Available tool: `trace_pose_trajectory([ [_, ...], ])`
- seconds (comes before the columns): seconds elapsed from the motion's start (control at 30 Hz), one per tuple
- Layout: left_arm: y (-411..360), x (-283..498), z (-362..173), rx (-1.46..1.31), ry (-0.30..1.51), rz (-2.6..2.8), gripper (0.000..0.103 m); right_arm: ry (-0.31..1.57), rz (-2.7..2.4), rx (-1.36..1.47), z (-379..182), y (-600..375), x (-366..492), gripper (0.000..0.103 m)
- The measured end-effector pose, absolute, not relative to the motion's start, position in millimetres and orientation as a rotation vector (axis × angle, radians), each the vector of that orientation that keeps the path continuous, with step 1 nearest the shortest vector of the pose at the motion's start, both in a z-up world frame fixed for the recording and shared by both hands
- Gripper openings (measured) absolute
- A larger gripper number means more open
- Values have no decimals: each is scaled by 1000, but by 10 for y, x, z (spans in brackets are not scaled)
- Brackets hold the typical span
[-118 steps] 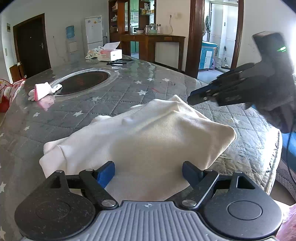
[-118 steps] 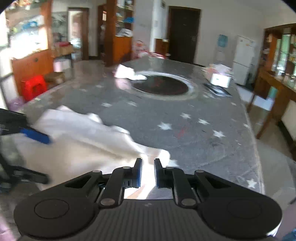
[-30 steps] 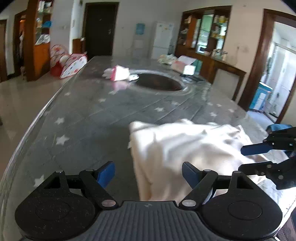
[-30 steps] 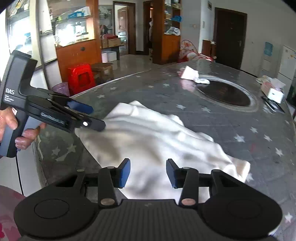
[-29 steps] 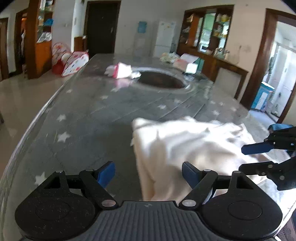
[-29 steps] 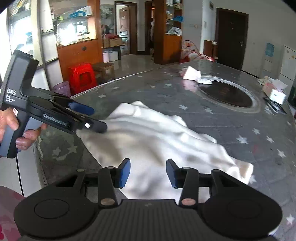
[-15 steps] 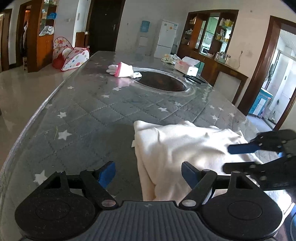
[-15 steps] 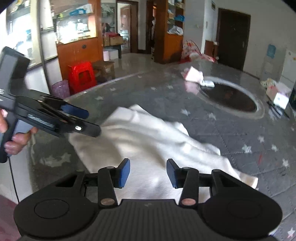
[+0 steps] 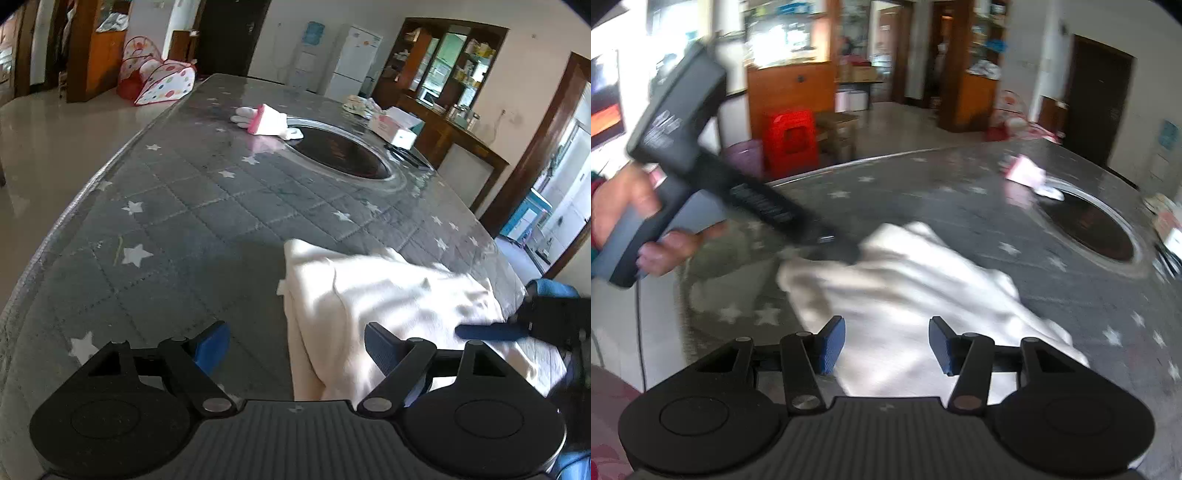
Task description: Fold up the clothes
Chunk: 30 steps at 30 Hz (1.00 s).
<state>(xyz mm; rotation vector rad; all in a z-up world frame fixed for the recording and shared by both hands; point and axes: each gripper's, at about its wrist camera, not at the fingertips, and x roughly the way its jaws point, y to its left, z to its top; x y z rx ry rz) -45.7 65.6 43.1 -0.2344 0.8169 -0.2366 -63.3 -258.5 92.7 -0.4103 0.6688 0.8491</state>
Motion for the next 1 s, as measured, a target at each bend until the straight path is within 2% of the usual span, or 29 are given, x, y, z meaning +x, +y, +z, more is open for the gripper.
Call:
trace_pose_trajectory([
  [0.43,812,-365,385,-374,864,-279,84,597,948,-646,689,-1811,-893,49],
  [0.6,851,-353,340,-448,894,-303,84,600,923,-590,708,-1874,-838,20],
  [0.7,864,-339,322,-507,912,-313,84,623,925,-487,807,-2000,-753,16],
  [1.0,761,-210,249,-691,979,-353,83,639,937,-279,1050,-2332,-602,14],
])
